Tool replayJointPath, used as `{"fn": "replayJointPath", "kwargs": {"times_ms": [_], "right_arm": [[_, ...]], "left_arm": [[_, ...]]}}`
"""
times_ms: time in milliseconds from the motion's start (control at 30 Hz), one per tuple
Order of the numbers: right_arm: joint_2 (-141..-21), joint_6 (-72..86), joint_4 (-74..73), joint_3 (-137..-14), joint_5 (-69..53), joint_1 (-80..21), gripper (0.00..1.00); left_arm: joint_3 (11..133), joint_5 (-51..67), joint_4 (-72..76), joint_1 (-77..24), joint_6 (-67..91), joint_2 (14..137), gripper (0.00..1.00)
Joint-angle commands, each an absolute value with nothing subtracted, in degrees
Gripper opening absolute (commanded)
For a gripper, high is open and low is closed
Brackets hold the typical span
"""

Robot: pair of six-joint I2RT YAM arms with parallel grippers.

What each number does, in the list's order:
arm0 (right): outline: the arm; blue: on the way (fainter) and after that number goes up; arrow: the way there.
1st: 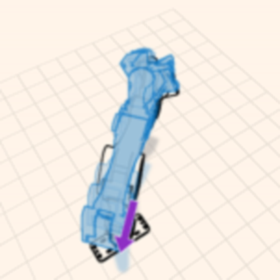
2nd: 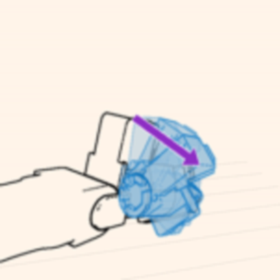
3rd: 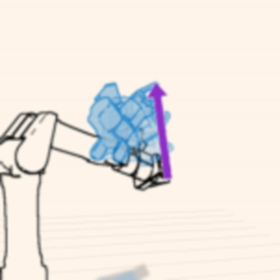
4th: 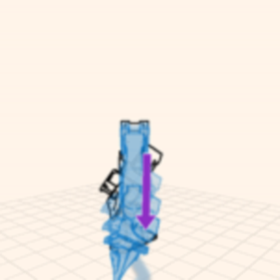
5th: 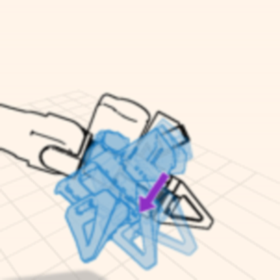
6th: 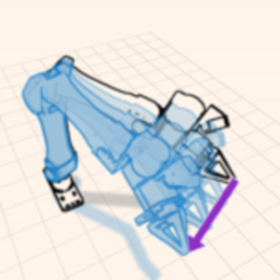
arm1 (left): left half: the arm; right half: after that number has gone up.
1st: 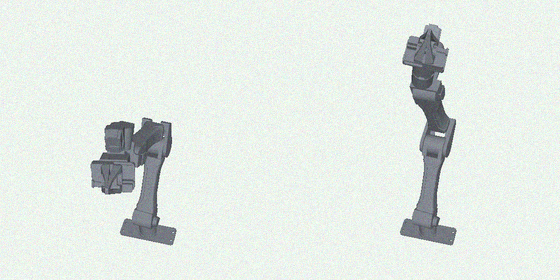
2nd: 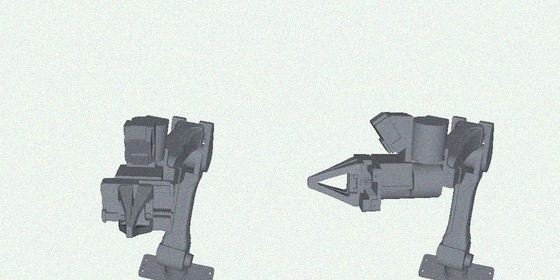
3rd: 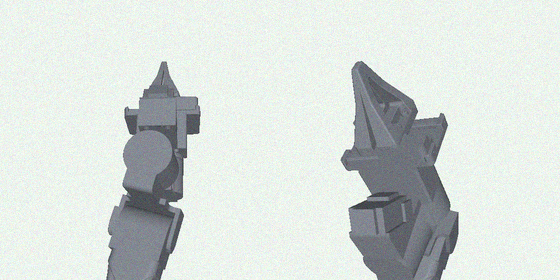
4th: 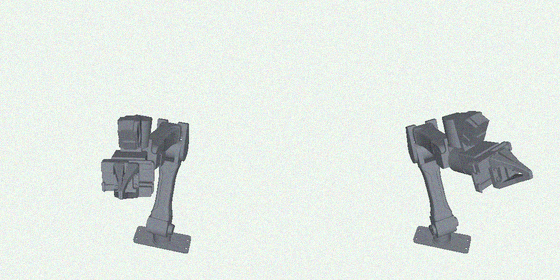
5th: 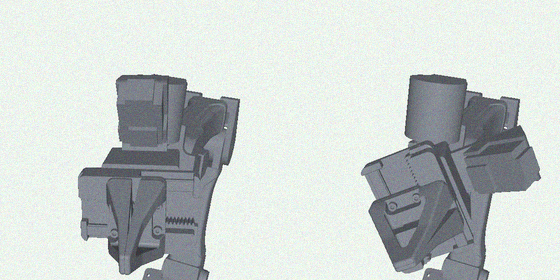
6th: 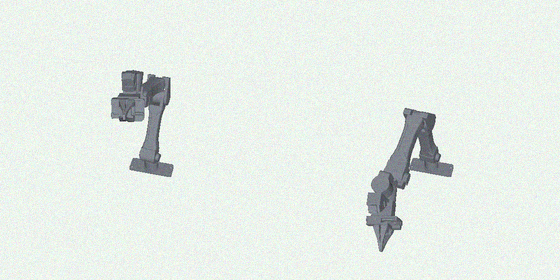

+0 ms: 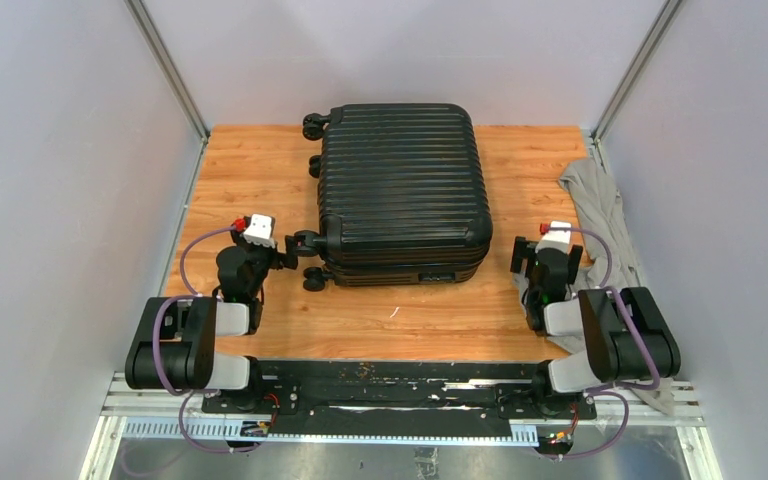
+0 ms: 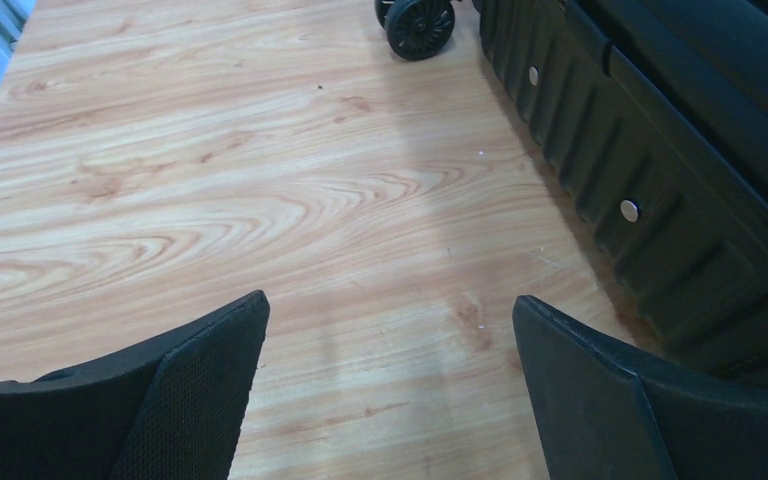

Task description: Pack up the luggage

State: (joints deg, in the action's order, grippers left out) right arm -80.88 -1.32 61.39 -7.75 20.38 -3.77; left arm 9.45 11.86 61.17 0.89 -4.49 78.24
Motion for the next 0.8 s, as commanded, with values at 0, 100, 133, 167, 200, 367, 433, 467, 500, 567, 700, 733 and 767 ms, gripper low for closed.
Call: {"fn": "replayJointPath", "kwargs": {"times_ms": [0, 100, 133, 167, 200, 367, 433, 467, 500, 567, 700, 733, 767], "right_arm": [[-82.4, -3.1, 63.2, -11.8, 17.6, -2.9, 1.0], [-79.4, -2.6, 56.9, -12.9, 18.0, -3.2, 1.0], [-78.8, -2.2, 55.1, -13.3, 17.9, -3.2, 1.0], [-79.5, -2.7, 57.1, -12.8, 18.0, -3.3, 1.0], [-80.0, -3.1, 58.6, -12.5, 17.9, -3.2, 1.0], [-79.3, -2.7, 56.6, -12.9, 17.8, -3.3, 1.0], [-79.3, -2.8, 56.7, -12.9, 17.9, -3.3, 1.0], [-79.3, -2.7, 56.7, -12.9, 17.9, -3.3, 1.0], [-79.3, -2.7, 56.6, -12.9, 17.9, -3.3, 1.0], [-79.3, -2.7, 56.7, -12.9, 17.9, -3.3, 1.0], [-79.3, -2.8, 56.7, -12.9, 17.9, -3.3, 1.0], [-79.3, -2.7, 56.7, -12.9, 17.9, -3.2, 1.0], [-79.3, -2.8, 56.7, -12.9, 17.9, -3.2, 1.0]], "left_arm": [[9.4, 8.9, 66.1, 0.6, -5.2, 79.0, 1.0], [9.9, 8.6, 63.3, 0.6, -5.2, 78.1, 1.0], [9.7, 8.5, 64.1, 0.6, -5.1, 78.4, 1.0], [9.6, 8.5, 64.9, 0.6, -5.0, 78.7, 1.0], [9.6, 8.5, 64.9, 0.6, -5.1, 78.6, 1.0], [9.6, 8.5, 64.5, 0.6, -5.1, 78.4, 1.0], [9.8, 8.5, 64.4, 0.6, -5.1, 78.5, 1.0], [9.8, 8.5, 64.4, 0.6, -5.1, 78.4, 1.0], [9.8, 8.5, 64.3, 0.6, -5.1, 78.5, 1.0], [10.0, 8.6, 64.0, 0.6, -5.3, 78.6, 1.0], [10.1, 8.7, 63.8, 0.6, -5.3, 78.6, 1.0], [10.0, 8.5, 63.9, 0.6, -5.1, 78.5, 1.0], [9.9, 8.0, 64.0, 0.6, -5.0, 78.5, 1.0]]}}
